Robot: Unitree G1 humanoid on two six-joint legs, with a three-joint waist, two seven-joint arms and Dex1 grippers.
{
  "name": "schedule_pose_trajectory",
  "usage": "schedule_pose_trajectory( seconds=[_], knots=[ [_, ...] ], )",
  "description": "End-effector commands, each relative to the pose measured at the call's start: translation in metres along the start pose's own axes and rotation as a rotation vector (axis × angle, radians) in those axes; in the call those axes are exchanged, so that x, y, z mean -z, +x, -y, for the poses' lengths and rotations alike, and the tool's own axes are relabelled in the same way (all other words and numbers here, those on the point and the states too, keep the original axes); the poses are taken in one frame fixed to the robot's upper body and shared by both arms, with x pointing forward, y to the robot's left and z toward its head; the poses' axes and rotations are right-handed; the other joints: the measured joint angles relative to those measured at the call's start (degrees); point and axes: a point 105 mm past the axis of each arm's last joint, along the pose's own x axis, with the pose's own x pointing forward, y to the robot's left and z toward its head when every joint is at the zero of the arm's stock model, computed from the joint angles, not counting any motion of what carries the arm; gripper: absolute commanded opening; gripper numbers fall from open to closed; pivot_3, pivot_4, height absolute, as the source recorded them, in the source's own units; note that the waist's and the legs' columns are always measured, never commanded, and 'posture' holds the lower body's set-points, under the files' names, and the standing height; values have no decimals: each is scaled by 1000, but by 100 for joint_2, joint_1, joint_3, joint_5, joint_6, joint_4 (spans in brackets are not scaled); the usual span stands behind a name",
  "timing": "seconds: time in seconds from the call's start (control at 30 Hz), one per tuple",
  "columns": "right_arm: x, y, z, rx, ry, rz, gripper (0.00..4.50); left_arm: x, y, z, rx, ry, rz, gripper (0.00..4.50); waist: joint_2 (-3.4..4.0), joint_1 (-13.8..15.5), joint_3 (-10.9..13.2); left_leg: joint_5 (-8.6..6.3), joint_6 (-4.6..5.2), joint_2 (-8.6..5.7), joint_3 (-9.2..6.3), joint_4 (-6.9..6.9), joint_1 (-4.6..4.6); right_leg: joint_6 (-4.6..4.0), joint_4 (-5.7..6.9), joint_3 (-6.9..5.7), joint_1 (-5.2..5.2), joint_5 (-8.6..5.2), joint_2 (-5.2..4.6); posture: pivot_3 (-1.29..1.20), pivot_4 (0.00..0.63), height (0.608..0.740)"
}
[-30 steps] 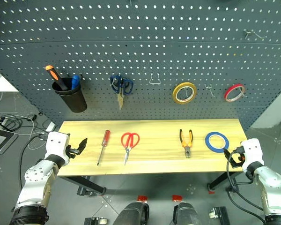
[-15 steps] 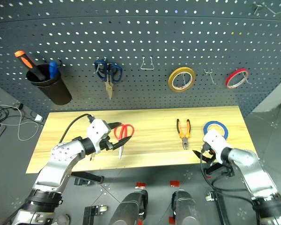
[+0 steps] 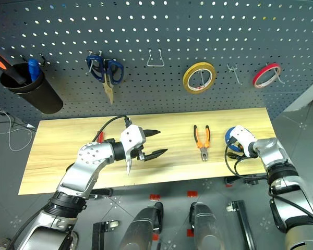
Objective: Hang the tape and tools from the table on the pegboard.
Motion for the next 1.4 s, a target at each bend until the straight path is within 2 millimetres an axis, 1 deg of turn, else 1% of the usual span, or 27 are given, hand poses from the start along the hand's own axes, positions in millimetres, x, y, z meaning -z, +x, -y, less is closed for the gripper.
schedule_pose_trajectory(
  seconds=[0.03,0.2,0.23,0.33,0.4,0.47,0.53,0.6,0.67,0.73,0.83,0.9,0.93,1.0,1.1,1.13,1.17,1.23,1.33,1.4],
  knots=[
    [20,7,-6,-14,-58,-92,3327,-9,2,7,22,18,40,3728,0,12,0,-2,1,1,-5,11,1,3,5,-4,6,1,0,-53,373,740],
    [27,8,-3,37,-197,-126,1984,-18,6,18,76,-28,99,3728,0,41,-2,-3,1,2,-9,44,9,33,5,-6,29,23,-1,-74,346,740],
    [28,7,-2,42,-202,-123,1566,-19,7,20,88,-30,111,3728,0,50,-3,-3,0,2,-9,45,9,36,2,-5,29,29,-1,-80,339,740],
    [32,-2,4,80,-160,-80,721,-23,9,26,125,-37,131,3728,1,81,-5,-1,-3,1,-10,48,8,43,2,-6,30,36,-1,-86,331,740],
    [33,-14,10,134,-143,-33,673,-26,9,28,144,-33,149,3728,5,108,-7,9,-19,0,-10,48,5,44,2,-7,29,37,-2,-89,326,740],
    [26,-34,14,227,-188,44,672,-29,9,29,144,-23,165,3728,10,152,-7,12,-25,-1,-13,46,-7,44,-4,-14,24,36,-3,-89,326,740],
    [14,-54,8,311,-207,126,672,-33,10,26,125,-22,185,3728,22,174,-8,12,-26,0,-13,41,-20,47,-13,-19,16,35,-4,-95,324,740],
    [2,-74,-1,409,-209,198,672,-38,10,23,102,-44,213,3728,24,135,-9,12,-27,2,-11,42,-42,50,-13,-23,-3,33,-4,-95,324,740],
    [-17,-97,-19,541,-264,287,672,-46,9,15,59,-68,268,3728,27,53,-12,13,-29,3,-2,45,-57,50,5,-17,-28,33,-4,-116,324,740],
    [-41,-117,-39,655,-368,381,672,-53,9,9,29,-95,302,3728,33,27,-15,18,-38,6,-2,45,-58,52,19,-16,-38,33,-1,-134,323,740],
    [-72,-134,-58,727,-473,496,672,-64,9,3,11,-107,348,3728,36,-9,-17,31,-59,10,-2,40,-57,56,42,-12,-57,31,4,-145,320,740],
    [-90,-140,-60,745,-507,563,672,-70,8,-4,-13,-121,374,3728,36,-11,-18,32,-59,5,1,45,-54,85,62,-5,-60,18,2,-151,319,740],
    [-97,-142,-57,756,-509,594,672,-72,8,-8,-31,-131,381,3728,36,-19,-17,33,-58,5,1,49,-53,87,65,-2,-60,17,2,-151,318,740],
    [-108,-141,-48,759,-507,634,672,-72,9,-15,-57,-134,380,3728,33,-18,-19,40,-46,4,3,50,-51,88,69,1,-62,18,2,-148,317,740],
    [-113,-138,-39,756,-500,655,672,-71,9,-17,-65,-118,373,3728,32,-24,-19,46,-45,4,2,49,-46,85,83,2,-62,20,3,-142,314,740],
    [-114,-135,-32,755,-477,659,672,-72,9,-17,-64,-116,373,3728,32,-26,-19,56,-61,4,1,49,-45,77,92,1,-62,25,3,-125,310,740],
    [-118,-132,-20,748,-428,674,672,-73,9,-17,-64,-109,374,3728,31,-25,-19,56,-62,4,1,47,-45,57,95,1,-64,35,3,-125,310,740],
    [-128,-128,-4,727,-387,716,672,-74,10,-15,-64,-97,373,3728,31,-46,-18,57,-63,1,6,46,-48,52,94,3,-68,38,0,-125,310,740],
    [-139,-124,3,703,-381,758,672,-74,10,-15,-71,-90,374,3728,31,-75,-18,58,-62,1,13,47,-47,50,93,9,-69,38,0,-109,306,740],
    [-147,-123,4,688,-397,782,672,-76,10,-17,-81,-88,381,3728,31,-77,-18,58,-62,4,10,46,-47,48,93,4,-69,36,2,-105,306,740]
  ],
)
